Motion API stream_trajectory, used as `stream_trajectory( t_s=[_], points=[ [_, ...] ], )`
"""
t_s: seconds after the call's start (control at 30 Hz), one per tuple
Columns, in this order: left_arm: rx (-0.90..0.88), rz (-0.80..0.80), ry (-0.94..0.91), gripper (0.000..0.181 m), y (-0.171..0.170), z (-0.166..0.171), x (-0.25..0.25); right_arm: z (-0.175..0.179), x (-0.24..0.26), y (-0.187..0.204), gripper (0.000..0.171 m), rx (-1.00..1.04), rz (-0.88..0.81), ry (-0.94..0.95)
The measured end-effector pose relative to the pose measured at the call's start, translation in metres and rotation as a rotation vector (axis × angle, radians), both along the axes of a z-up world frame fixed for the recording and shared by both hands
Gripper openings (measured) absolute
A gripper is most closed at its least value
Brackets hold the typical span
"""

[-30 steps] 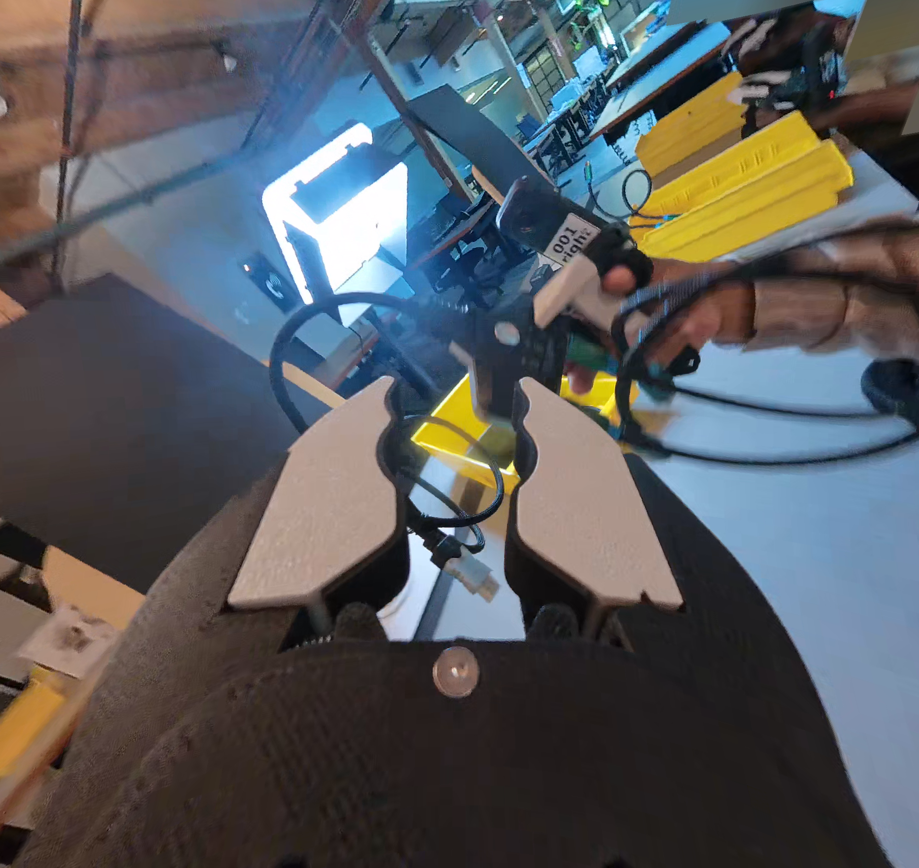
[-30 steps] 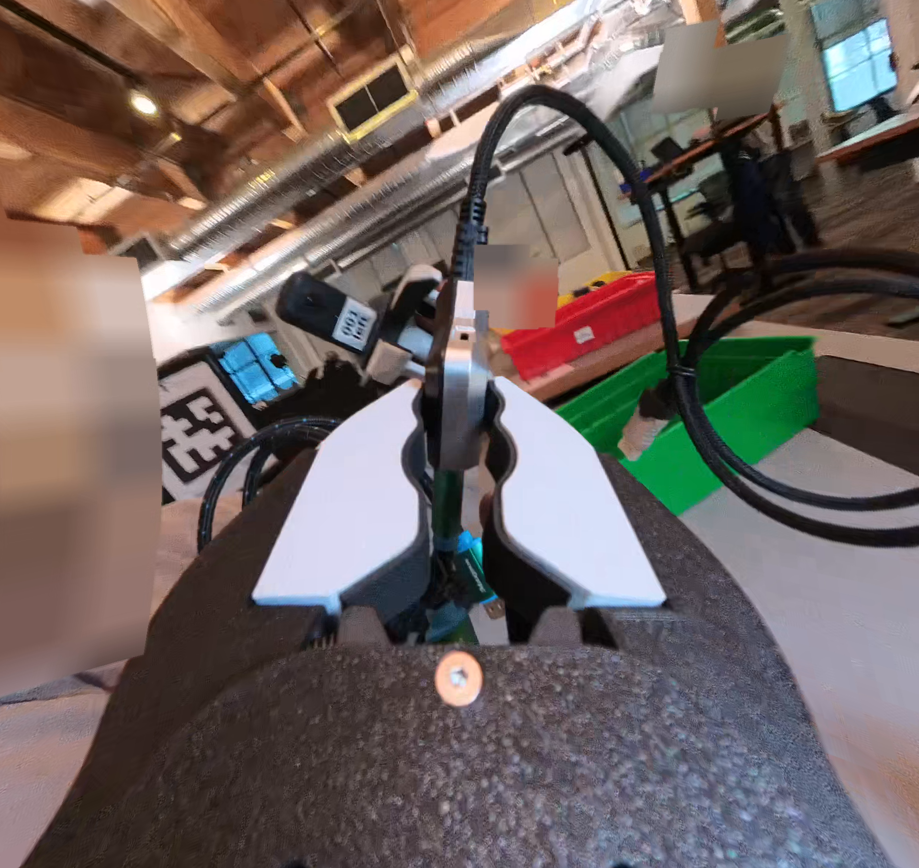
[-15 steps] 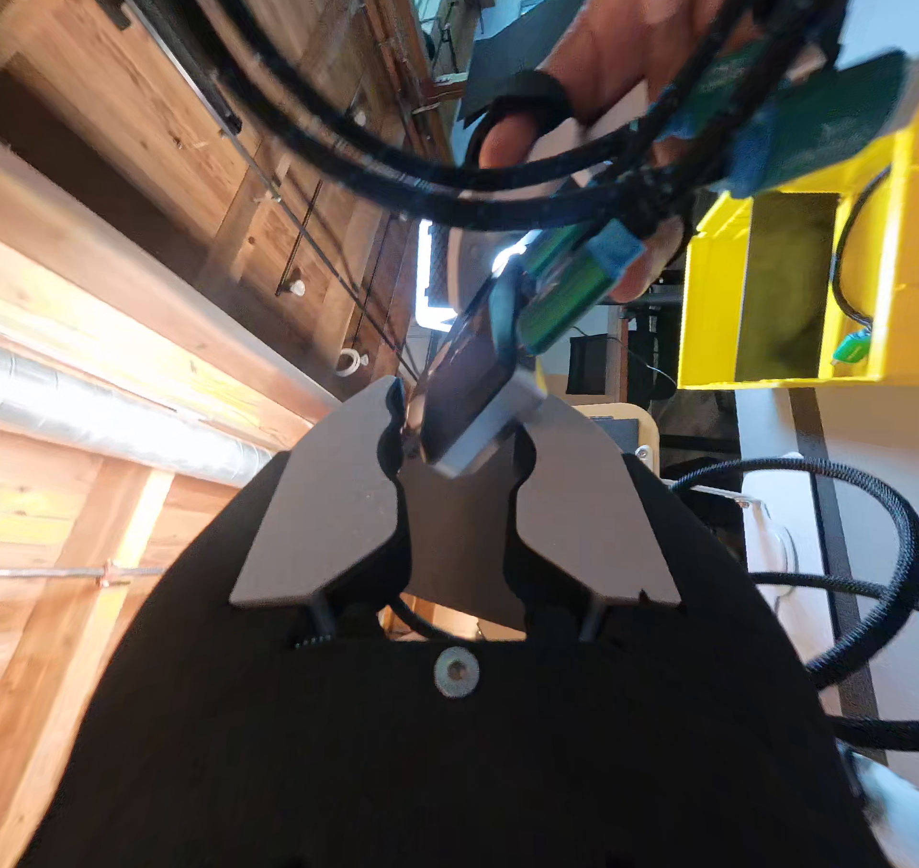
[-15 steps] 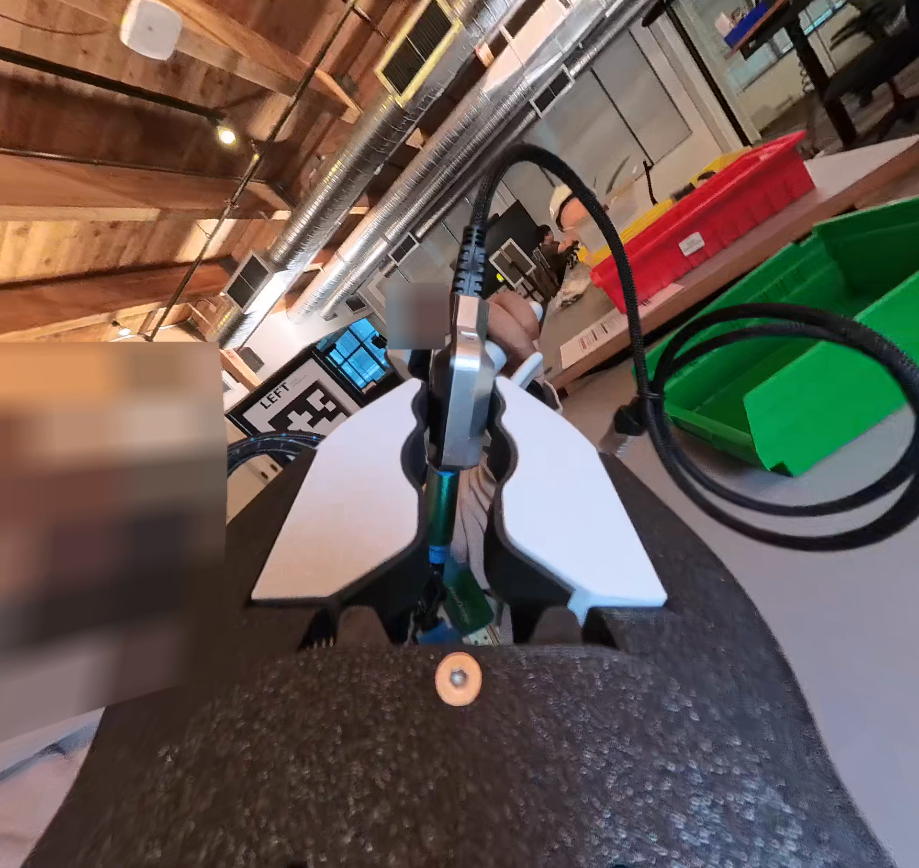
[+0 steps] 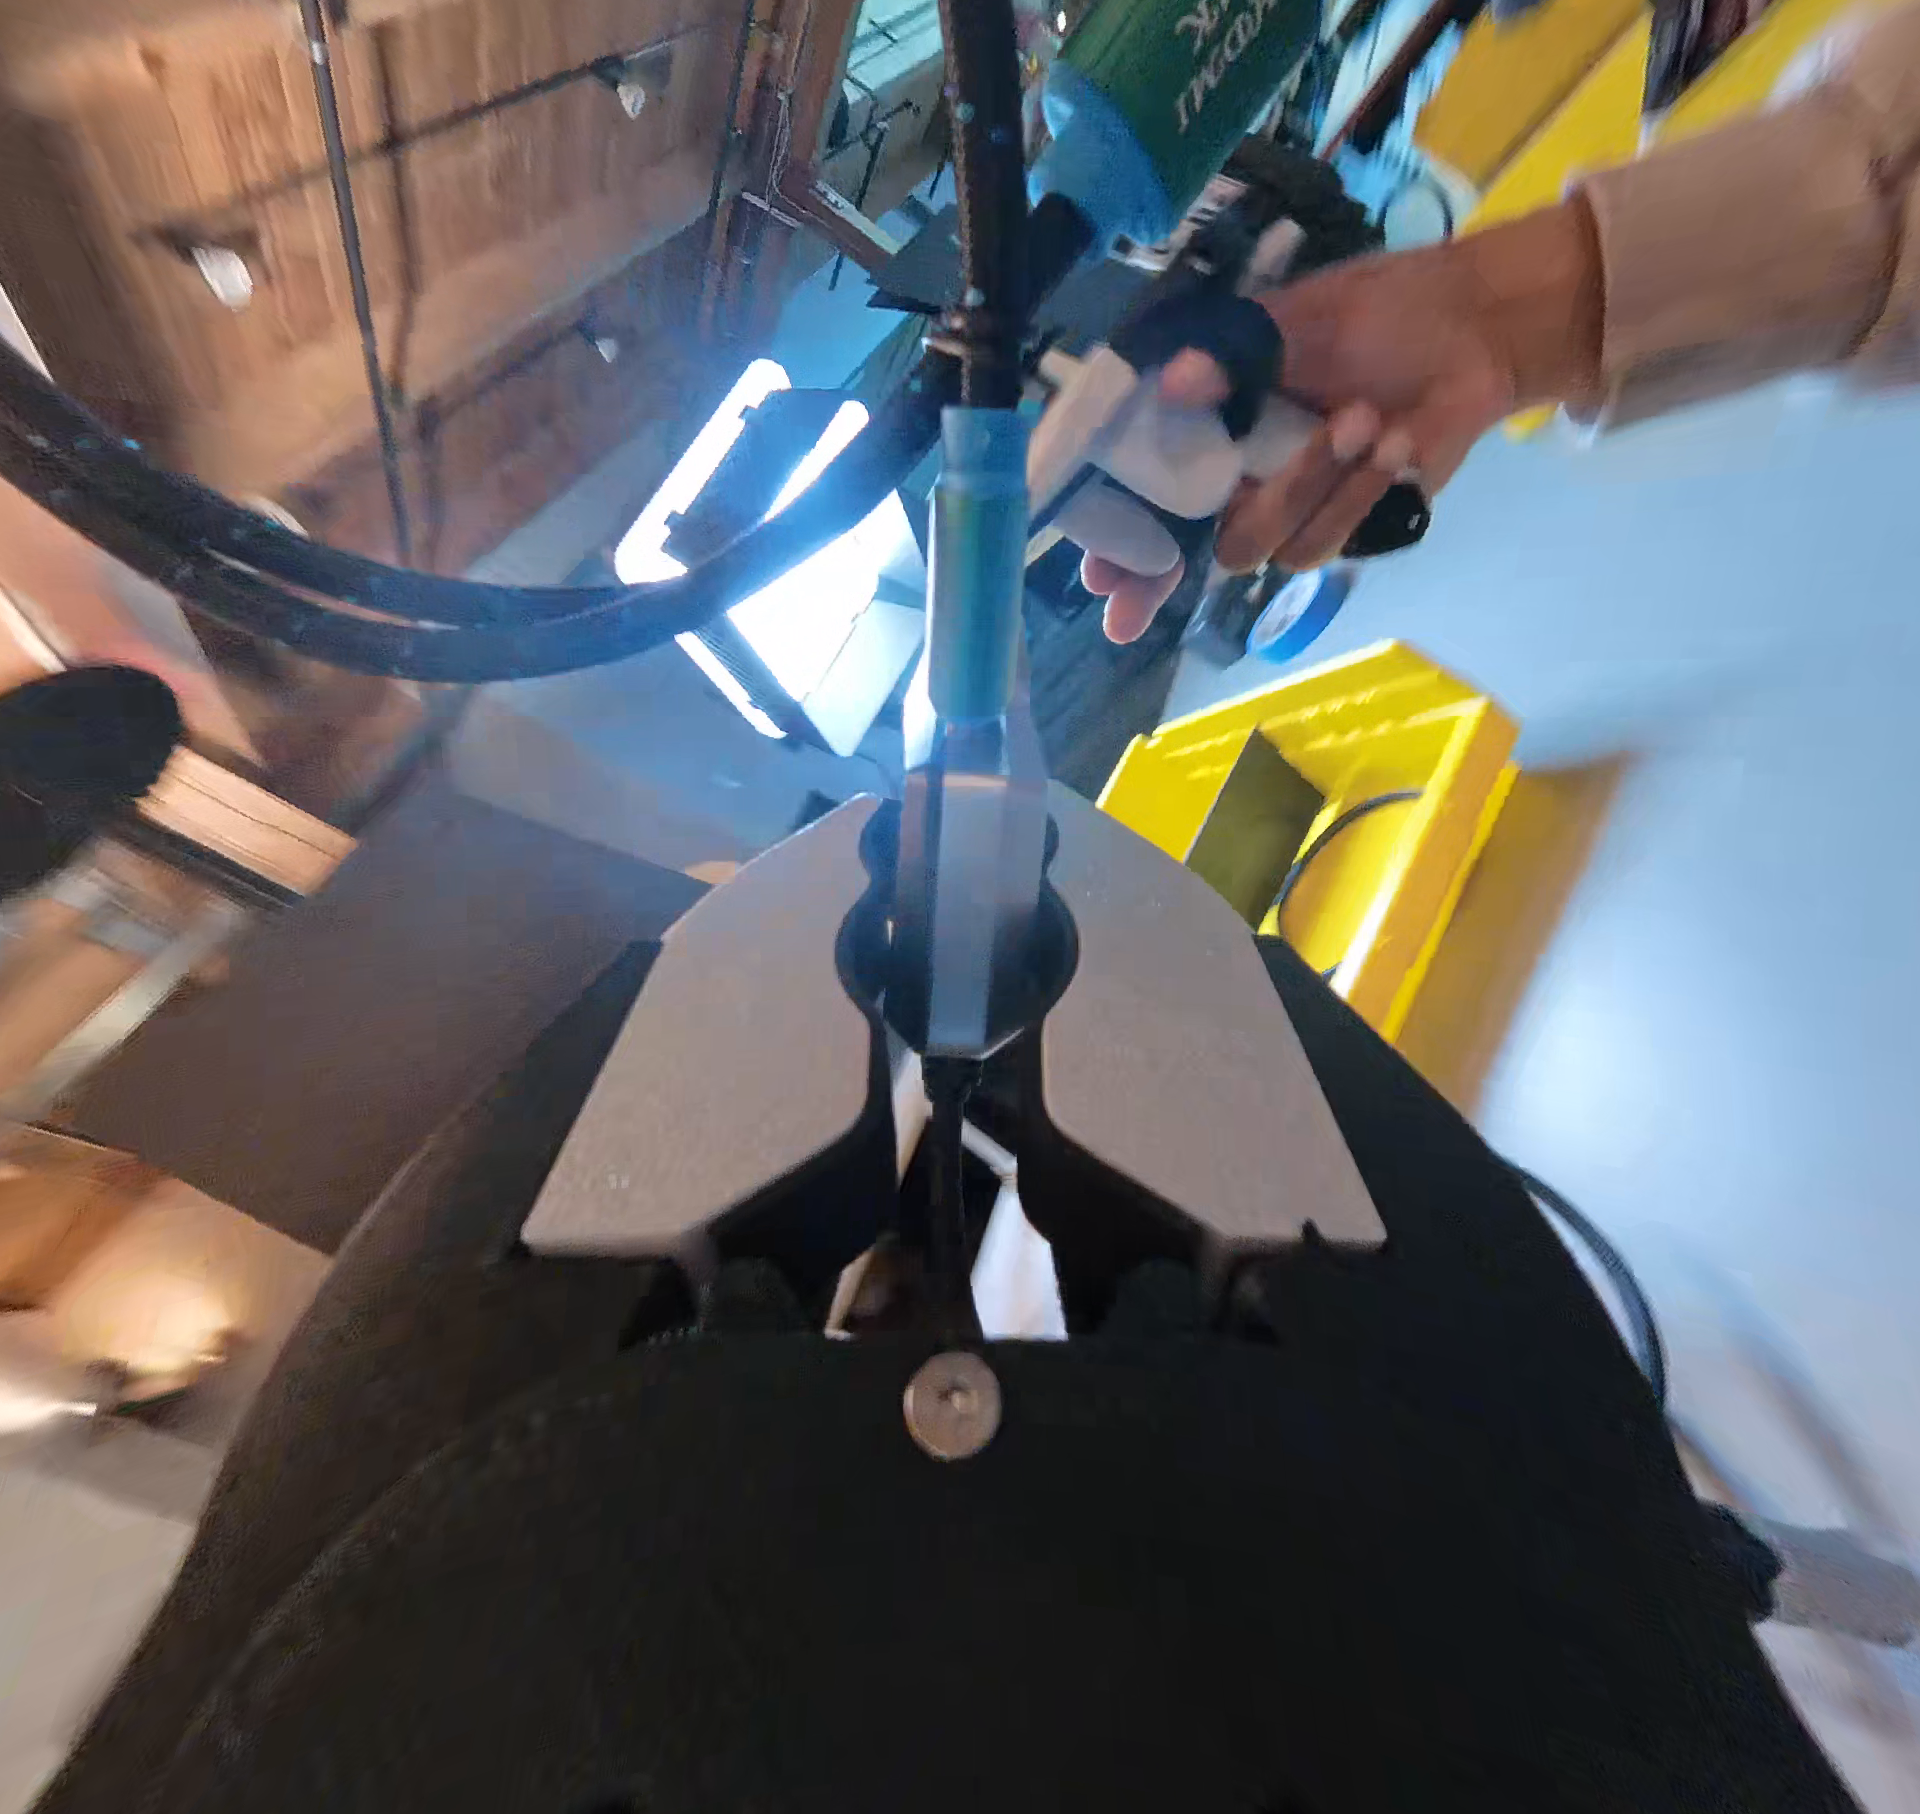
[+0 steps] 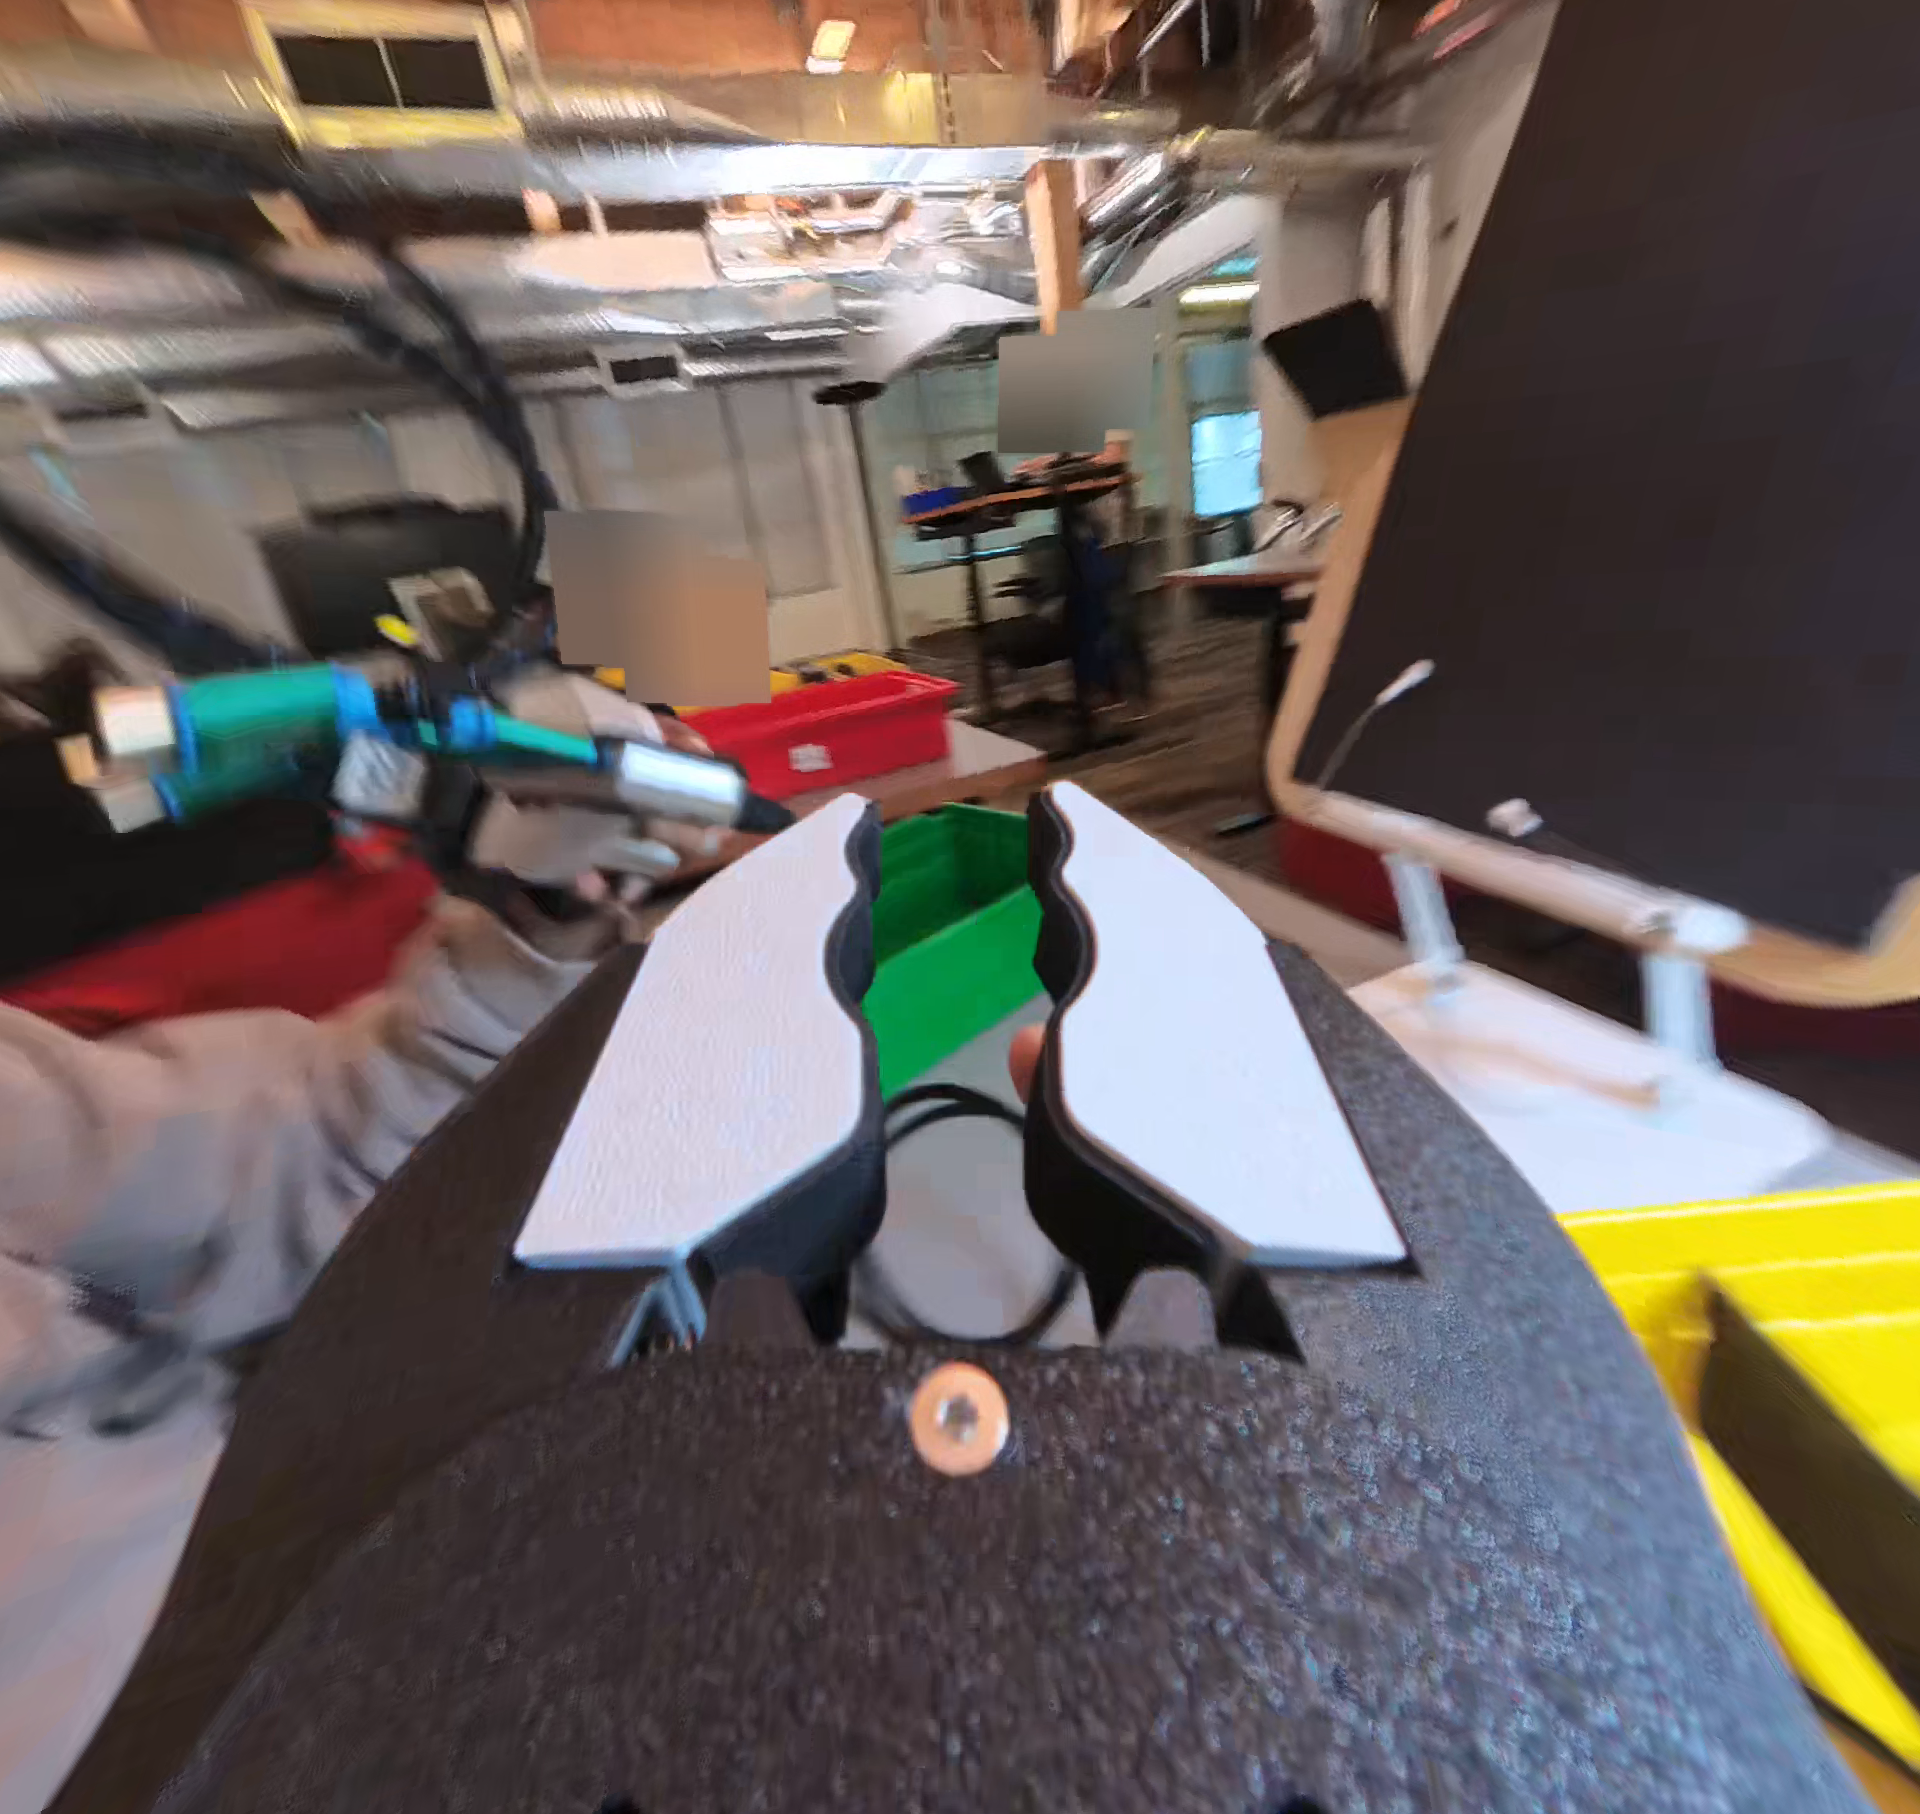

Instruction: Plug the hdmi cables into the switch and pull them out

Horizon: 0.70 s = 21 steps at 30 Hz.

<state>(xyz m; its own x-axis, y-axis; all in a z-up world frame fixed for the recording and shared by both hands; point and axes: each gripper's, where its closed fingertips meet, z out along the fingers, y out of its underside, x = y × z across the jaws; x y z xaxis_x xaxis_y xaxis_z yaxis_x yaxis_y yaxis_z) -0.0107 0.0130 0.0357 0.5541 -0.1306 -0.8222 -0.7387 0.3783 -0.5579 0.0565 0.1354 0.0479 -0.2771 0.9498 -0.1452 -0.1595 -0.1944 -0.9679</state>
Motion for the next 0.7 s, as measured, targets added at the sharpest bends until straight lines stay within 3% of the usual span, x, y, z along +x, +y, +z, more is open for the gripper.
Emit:
stream_trajectory(
  t_s=[0.07,0.17,0.3,0.37,0.47,0.6,0.7],
  points=[
    [-0.089,-0.046,-0.158,0.022,-0.004,0.008,-0.009,0.003,0.006,-0.01,0.026,0.182,-0.051,0.019],
    [-0.26,-0.127,-0.35,0.022,-0.005,0.005,-0.014,-0.004,0.001,-0.051,0.028,0.405,0.008,0.025],
    [-0.476,-0.193,-0.435,0.022,0.002,-0.02,-0.005,-0.029,-0.025,-0.088,0.038,0.628,-0.006,-0.023],
    [-0.519,-0.203,-0.42,0.022,0.007,-0.031,0.004,-0.041,-0.037,-0.097,0.042,0.635,0.014,-0.06],
    [-0.549,-0.229,-0.419,0.021,0.01,-0.039,0.019,-0.055,-0.046,-0.104,0.029,0.612,0.057,-0.033],
    [-0.537,-0.277,-0.442,0.021,0.004,-0.031,0.023,-0.058,-0.044,-0.112,0.023,0.333,0.283,0.047],
    [-0.55,-0.247,-0.397,0.021,0.004,-0.037,0.025,-0.085,-0.053,-0.116,0.022,0.2,0.416,-0.012]
  ],
)
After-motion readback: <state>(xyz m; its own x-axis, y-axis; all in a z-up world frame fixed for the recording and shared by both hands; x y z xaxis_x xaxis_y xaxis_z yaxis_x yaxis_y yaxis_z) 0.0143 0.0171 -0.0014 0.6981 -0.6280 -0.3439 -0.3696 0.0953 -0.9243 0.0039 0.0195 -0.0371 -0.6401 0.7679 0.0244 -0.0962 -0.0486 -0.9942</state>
